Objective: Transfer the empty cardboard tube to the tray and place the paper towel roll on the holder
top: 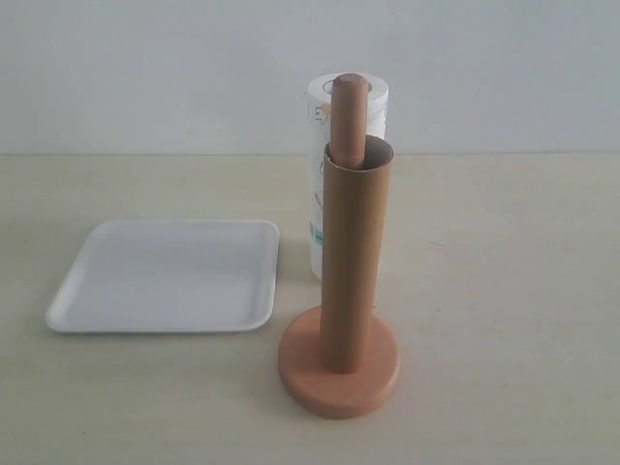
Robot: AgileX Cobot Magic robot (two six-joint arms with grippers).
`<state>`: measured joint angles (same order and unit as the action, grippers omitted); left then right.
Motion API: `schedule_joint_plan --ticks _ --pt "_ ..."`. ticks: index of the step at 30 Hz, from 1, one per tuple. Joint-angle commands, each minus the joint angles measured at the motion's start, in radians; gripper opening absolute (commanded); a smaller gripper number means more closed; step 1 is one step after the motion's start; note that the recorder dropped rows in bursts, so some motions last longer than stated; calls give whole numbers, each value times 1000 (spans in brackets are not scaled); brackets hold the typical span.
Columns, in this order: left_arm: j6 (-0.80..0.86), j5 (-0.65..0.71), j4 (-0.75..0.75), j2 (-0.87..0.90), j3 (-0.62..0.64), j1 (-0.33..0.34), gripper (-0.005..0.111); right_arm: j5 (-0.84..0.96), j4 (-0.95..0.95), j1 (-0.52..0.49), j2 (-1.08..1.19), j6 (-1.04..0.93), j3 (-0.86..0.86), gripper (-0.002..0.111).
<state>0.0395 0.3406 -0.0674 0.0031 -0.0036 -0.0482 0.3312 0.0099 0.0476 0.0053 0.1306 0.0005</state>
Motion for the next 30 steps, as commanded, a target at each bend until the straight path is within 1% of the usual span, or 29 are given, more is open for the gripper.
schedule_joint_plan --ticks 1,9,10,11,12,13,16,19,24,27,30 --pt "-7 -4 1 -3 4 -5 13 -9 0 -7 -5 -6 0 0" --pt "-7 3 -7 -3 4 -5 13 -9 0 -7 -5 -6 0 0" --pt "-7 7 -16 -3 -13 -5 13 -9 0 -7 -5 -6 0 0" --pt "-7 8 -30 -3 -42 -5 13 -9 0 -7 -5 -6 0 0" --pt "-9 26 -68 -3 -99 -5 13 -9 0 -7 -5 -6 0 0" --pt "-9 30 -124 -3 -166 -5 13 -9 0 -7 -5 -6 0 0" --pt "-9 33 -266 -3 -309 -5 13 -9 0 -7 -5 -6 0 0" --pt "-9 37 -371 -3 -426 -5 13 -9 0 -7 -5 -6 0 0" --pt "-8 42 -374 -3 -513 -5 13 -9 0 -7 -5 -6 0 0" --pt "-8 -21 -398 -3 -521 -5 13 -9 0 -7 -5 -6 0 0" --pt "-8 -26 -400 -3 -521 -5 13 -9 0 -7 -5 -6 0 0"
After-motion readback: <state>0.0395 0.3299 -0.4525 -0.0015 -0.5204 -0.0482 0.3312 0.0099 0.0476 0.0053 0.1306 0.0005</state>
